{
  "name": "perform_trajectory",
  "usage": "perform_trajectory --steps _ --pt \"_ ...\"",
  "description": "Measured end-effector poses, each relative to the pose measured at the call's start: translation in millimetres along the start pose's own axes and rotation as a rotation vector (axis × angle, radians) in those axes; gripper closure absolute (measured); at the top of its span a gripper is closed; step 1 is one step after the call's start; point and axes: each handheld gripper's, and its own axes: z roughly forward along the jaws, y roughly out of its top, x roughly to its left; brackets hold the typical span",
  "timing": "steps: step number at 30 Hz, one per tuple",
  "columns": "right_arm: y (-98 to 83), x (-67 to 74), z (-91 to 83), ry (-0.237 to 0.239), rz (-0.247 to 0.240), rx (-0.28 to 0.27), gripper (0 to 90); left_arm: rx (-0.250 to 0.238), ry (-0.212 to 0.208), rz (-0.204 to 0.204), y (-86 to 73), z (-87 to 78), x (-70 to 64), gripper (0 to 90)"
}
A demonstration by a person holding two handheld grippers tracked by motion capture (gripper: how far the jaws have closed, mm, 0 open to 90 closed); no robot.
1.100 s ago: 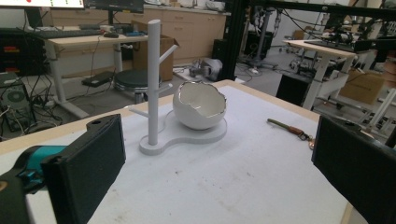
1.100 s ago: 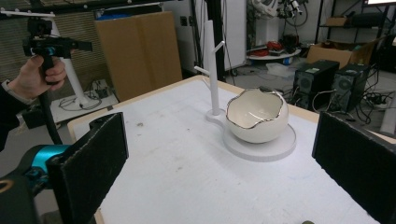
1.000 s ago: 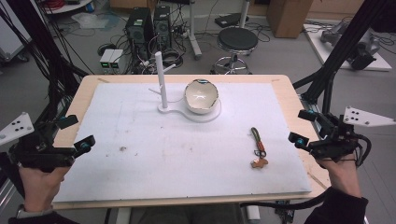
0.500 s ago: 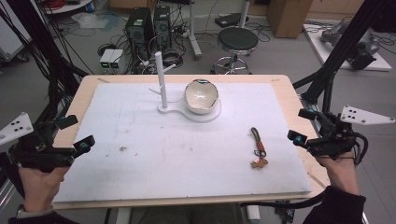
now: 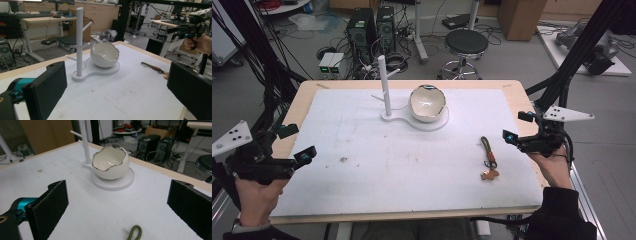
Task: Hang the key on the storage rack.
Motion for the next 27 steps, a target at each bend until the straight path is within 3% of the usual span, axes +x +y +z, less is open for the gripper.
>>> perform_trajectory --steps 6,13,16,18,19,22,27 --pt "0.2 -19.8 21.3 0.026 0.038 0.060 2.6 -0.006 0.004 -0.002 0.4 -2.4 1.1 3.2" --pt "-5.5 -27.9 36.7 0.023 0.000 0.119 2.6 -0.006 0.005 -0.008 -0.4 -4.0 4.7 3.2" --pt "-10.5 -31.9 40.4 0.015 0.005 0.130 2.6 0.001 0.004 -0.013 -1.6 -3.0 5.3 3.2" --pt "-15.4 -37.3 45.1 -0.001 0.044 0.159 2.6 0.004 0.001 -0.010 -1.7 -2.3 5.1 3.2" --pt "-19.3 -41.5 50.6 -0.034 0.070 0.211 2.6 0.004 0.001 -0.009 -1.8 -2.0 4.9 3.2" --pt "-24.4 -46.7 55.7 -0.031 0.082 0.267 2.6 0.005 -0.002 -0.010 -2.1 -0.6 4.0 3.2" --pt "-27.8 -50.3 60.3 -0.045 0.095 0.279 2.6 0.014 -0.004 -0.008 -3.0 0.8 2.9 3.2"
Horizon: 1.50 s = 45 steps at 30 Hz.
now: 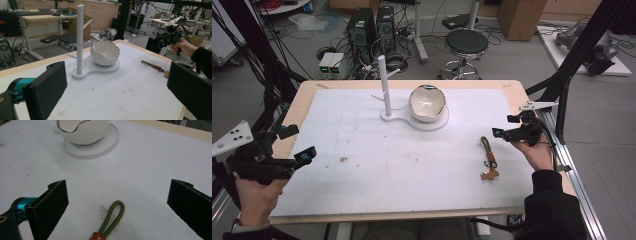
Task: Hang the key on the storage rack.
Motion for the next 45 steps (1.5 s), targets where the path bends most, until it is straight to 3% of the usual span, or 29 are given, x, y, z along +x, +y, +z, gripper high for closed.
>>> perform_trajectory --steps 13,21,30,45 --pt "-4.9 0.4 19.9 0.010 0.005 0.060 2.6 0.000 0.003 0.004 -0.3 -2.9 0.2 3.2" --pt "-11.5 -8.5 35.0 -0.037 0.025 0.134 2.4 0.007 0.006 -0.003 -3.2 -2.4 0.5 3.2" --pt "-18.1 -19.6 53.4 -0.050 0.057 0.212 2.5 0.012 0.013 -0.008 -4.9 -2.9 1.9 3.2" --pt "-24.3 -28.2 68.4 -0.086 0.075 0.276 2.5 0.013 0.017 -0.008 -5.2 -4.7 1.7 3.2"
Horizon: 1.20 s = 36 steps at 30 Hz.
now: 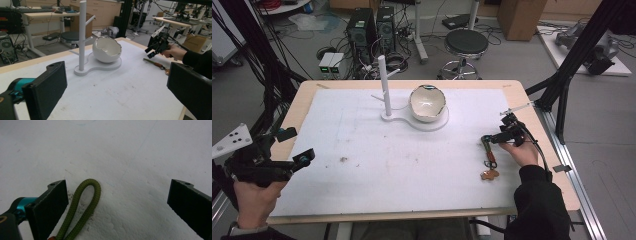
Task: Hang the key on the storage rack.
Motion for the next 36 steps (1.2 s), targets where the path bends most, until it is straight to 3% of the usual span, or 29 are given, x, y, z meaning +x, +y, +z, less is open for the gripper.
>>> perform_trajectory --steps 12,22,23,30,31,33,34,35,36 --pt "0.0 -2.6 7.5 -0.043 -0.015 0.023 2.7 0.006 0.005 -0.002 -1.6 0.8 1.3 3.2" --pt "0.9 3.4 11.0 -0.055 -0.047 0.046 10.5 0.005 0.010 -0.006 -1.9 -0.7 2.7 3.2" --pt "1.3 6.3 10.2 -0.056 -0.065 0.050 16.7 0.006 0.010 -0.006 -1.7 -1.0 2.8 3.2" --pt "2.6 16.2 9.7 -0.056 -0.137 0.054 34.2 0.006 0.012 -0.007 -1.3 -0.4 1.8 3.2" --pt "2.7 19.3 8.6 -0.045 -0.165 0.051 44.9 0.008 0.012 -0.006 -1.4 -0.4 2.0 3.2" --pt "2.8 22.2 7.5 -0.030 -0.194 0.051 55.4 0.008 0.011 -0.007 -1.5 -0.4 2.1 3.2" --pt "2.8 22.2 7.5 -0.030 -0.194 0.051 55.4 0.009 0.013 -0.007 -1.6 -0.5 2.3 3.2" --pt "2.6 24.4 6.8 -0.009 -0.206 0.050 67.2 0.009 0.014 -0.009 -1.6 -0.8 2.4 3.2" --pt "2.4 24.9 6.7 -0.008 -0.213 0.047 71.4 0.008 0.014 -0.008 -1.6 -0.9 2.6 3.2"
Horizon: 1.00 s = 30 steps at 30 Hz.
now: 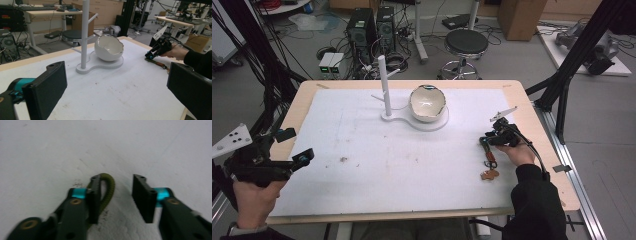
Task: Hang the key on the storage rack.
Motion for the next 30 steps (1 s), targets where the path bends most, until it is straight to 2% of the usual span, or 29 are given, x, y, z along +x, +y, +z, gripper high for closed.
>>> perform_trajectory --steps 4,12,13,23,27,28,30 --pt "-0.1 1.6 -0.5 0.018 0.002 0.002 80.7 -0.003 0.000 0.000 0.3 -0.6 0.2 3.2" --pt "0.9 2.3 -1.8 0.001 -0.005 0.000 83.4 0.001 -0.001 -0.001 -0.3 0.2 0.3 3.2" --pt "0.7 1.2 -7.0 0.005 0.019 -0.019 83.6 0.002 0.000 -0.001 -0.3 0.4 0.3 3.2" --pt "2.3 0.5 -54.0 0.034 0.065 -0.206 83.9 -0.007 -0.004 0.002 1.9 -0.9 -1.2 3.2" --pt "4.8 6.6 -72.7 0.043 0.066 -0.247 84.0 -0.008 -0.004 0.005 2.9 -1.4 -2.3 3.2" --pt "4.8 6.6 -72.7 0.043 0.066 -0.247 84.0 -0.007 -0.006 0.007 3.0 -1.4 -2.2 3.2" --pt "10.2 12.2 -87.7 0.041 0.051 -0.263 84.0 -0.007 -0.005 0.007 3.0 -1.4 -2.3 3.2"
